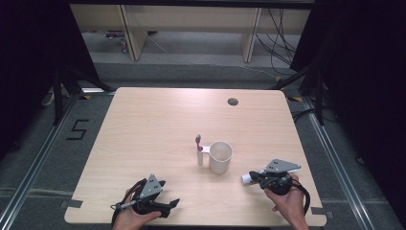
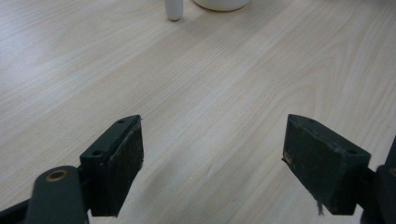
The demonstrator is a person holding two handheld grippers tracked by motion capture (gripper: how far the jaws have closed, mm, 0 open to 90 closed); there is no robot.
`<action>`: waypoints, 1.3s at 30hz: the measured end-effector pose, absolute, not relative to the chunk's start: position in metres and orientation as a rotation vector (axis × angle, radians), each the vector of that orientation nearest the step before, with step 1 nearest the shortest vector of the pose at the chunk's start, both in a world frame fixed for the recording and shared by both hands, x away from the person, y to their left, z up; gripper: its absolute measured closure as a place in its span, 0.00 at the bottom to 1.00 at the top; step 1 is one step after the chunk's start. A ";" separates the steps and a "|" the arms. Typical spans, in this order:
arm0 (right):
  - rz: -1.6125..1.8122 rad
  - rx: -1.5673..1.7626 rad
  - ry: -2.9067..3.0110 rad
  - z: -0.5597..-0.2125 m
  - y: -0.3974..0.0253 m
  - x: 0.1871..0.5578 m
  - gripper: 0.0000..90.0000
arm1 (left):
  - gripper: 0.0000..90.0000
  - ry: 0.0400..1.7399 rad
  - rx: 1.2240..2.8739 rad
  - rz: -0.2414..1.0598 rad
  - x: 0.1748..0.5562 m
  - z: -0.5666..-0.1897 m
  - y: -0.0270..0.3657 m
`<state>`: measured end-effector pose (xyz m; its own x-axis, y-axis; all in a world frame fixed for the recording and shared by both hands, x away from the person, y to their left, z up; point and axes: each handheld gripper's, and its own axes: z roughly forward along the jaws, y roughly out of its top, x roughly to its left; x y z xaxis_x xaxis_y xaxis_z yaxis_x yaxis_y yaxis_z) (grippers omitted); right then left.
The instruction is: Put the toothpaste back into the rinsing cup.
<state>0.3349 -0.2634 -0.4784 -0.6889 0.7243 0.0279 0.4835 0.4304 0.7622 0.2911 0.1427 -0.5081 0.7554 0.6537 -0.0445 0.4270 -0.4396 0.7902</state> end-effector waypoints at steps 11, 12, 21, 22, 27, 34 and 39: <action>1.089 1.053 2.427 -0.485 -0.243 0.353 1.00 | 0.22 0.810 2.114 0.336 0.292 -0.510 0.142; 1.091 1.060 2.433 -0.486 -0.241 0.354 1.00 | 0.22 0.804 2.115 0.341 0.293 -0.510 0.142; 1.065 1.065 2.500 -0.492 -0.229 0.354 0.99 | 0.22 0.808 2.103 0.325 0.292 -0.512 0.140; 1.071 1.037 2.495 -0.493 -0.230 0.354 0.99 | 0.22 0.802 2.117 0.330 0.292 -0.511 0.141; 1.061 1.003 2.522 -0.492 -0.230 0.344 0.99 | 0.22 0.808 2.103 0.327 0.292 -0.512 0.140; 1.050 0.963 2.585 -0.492 -0.234 0.322 0.99 | 0.22 0.805 2.115 0.329 0.291 -0.511 0.140; 1.054 1.001 2.594 -0.493 -0.246 0.307 0.99 | 0.22 0.803 2.122 0.338 0.292 -0.511 0.140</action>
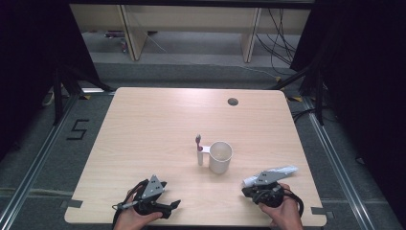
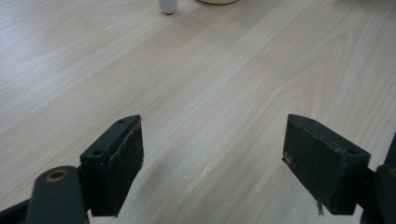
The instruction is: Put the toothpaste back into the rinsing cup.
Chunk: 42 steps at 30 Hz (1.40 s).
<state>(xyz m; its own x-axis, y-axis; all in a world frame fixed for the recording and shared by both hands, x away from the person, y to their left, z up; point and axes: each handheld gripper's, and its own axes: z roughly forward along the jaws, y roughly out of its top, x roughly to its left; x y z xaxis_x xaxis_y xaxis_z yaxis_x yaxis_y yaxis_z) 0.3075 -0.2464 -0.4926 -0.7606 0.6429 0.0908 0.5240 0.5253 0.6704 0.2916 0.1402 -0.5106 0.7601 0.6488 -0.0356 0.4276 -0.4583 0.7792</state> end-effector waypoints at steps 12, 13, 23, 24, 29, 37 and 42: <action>1.085 1.041 2.557 -0.485 -0.262 0.302 0.99 | 0.22 0.792 2.120 0.326 0.291 -0.511 0.138; 1.084 1.038 2.553 -0.486 -0.263 0.302 0.99 | 0.22 0.793 2.118 0.326 0.291 -0.511 0.138; 1.097 1.120 2.500 -0.484 -0.277 0.304 0.99 | 0.22 0.792 2.120 0.327 0.292 -0.510 0.137; 1.094 1.165 2.481 -0.483 -0.275 0.302 0.99 | 0.22 0.793 2.119 0.328 0.292 -0.511 0.137; 1.106 1.115 2.462 -0.481 -0.275 0.312 0.99 | 0.22 0.793 2.120 0.326 0.292 -0.510 0.137; 1.067 1.121 2.459 -0.480 -0.252 0.329 1.00 | 0.22 0.785 2.124 0.323 0.293 -0.511 0.136; 1.012 1.092 2.467 -0.484 -0.245 0.343 1.00 | 0.22 0.783 2.123 0.323 0.293 -0.510 0.136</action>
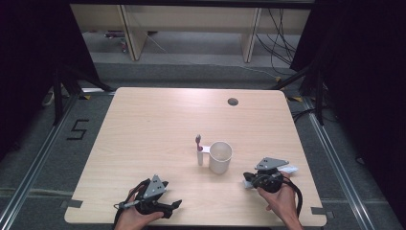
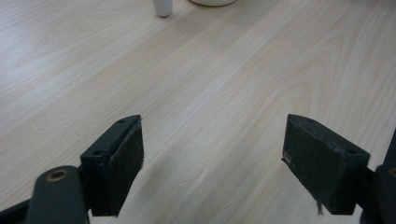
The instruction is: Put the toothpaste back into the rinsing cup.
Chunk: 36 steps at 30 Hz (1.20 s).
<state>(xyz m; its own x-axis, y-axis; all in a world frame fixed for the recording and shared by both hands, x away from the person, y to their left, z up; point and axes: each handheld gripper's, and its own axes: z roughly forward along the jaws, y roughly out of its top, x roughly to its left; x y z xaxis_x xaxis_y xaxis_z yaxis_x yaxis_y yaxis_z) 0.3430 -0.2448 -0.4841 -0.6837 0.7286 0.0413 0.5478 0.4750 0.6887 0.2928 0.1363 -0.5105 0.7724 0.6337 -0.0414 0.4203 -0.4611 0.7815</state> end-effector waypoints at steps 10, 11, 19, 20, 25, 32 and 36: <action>1.030 1.081 2.492 -0.486 -0.243 0.334 1.00 | 0.22 0.790 2.111 0.317 0.292 -0.511 0.135; 1.025 1.070 2.502 -0.487 -0.243 0.330 1.00 | 0.22 0.783 2.124 0.321 0.293 -0.511 0.136; 1.028 1.069 2.549 -0.486 -0.253 0.311 1.00 | 0.22 0.790 2.110 0.316 0.292 -0.511 0.135; 1.044 1.061 2.547 -0.486 -0.255 0.309 1.00 | 0.22 0.790 2.112 0.317 0.293 -0.511 0.135; 1.036 1.039 2.552 -0.486 -0.265 0.294 1.00 | 0.22 0.786 2.127 0.324 0.293 -0.511 0.135; 1.019 1.052 2.572 -0.487 -0.282 0.278 1.00 | 0.22 0.771 2.147 0.327 0.294 -0.511 0.135; 0.996 1.137 2.559 -0.488 -0.293 0.269 1.00 | 0.22 0.772 2.146 0.325 0.294 -0.511 0.135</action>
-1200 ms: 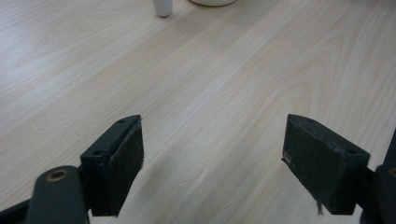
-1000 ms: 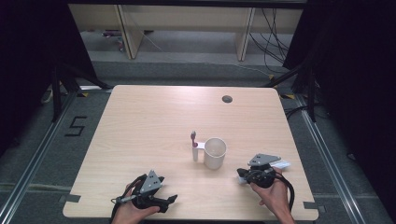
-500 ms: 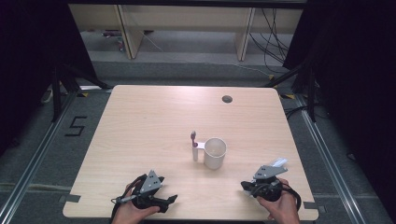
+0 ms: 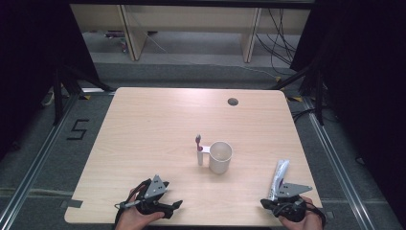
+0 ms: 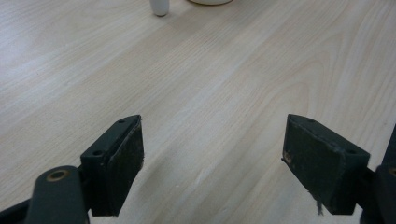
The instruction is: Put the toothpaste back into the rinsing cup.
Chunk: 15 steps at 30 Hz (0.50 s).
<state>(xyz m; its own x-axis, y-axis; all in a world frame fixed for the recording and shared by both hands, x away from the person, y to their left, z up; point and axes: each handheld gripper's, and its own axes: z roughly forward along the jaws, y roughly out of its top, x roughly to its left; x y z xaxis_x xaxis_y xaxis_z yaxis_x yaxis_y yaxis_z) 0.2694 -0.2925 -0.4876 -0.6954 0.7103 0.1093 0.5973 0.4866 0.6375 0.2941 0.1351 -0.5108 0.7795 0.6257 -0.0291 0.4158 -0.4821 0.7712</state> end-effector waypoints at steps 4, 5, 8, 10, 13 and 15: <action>0.973 1.184 2.554 -0.487 -0.306 0.265 1.00 | 0.22 0.775 2.145 0.326 0.294 -0.511 0.134; 0.961 1.136 2.566 -0.486 -0.312 0.266 1.00 | 0.22 0.783 2.132 0.318 0.293 -0.512 0.134; 0.962 1.191 2.533 -0.487 -0.321 0.264 1.00 | 0.22 0.780 2.136 0.315 0.293 -0.511 0.133; 0.939 1.206 2.523 -0.486 -0.328 0.263 1.00 | 0.22 0.781 2.135 0.315 0.293 -0.511 0.133; 0.934 1.185 2.504 -0.486 -0.337 0.265 1.00 | 0.22 0.783 2.137 0.316 0.293 -0.512 0.133; 0.917 1.244 2.504 -0.486 -0.340 0.263 1.00 | 0.22 0.783 2.136 0.311 0.293 -0.512 0.133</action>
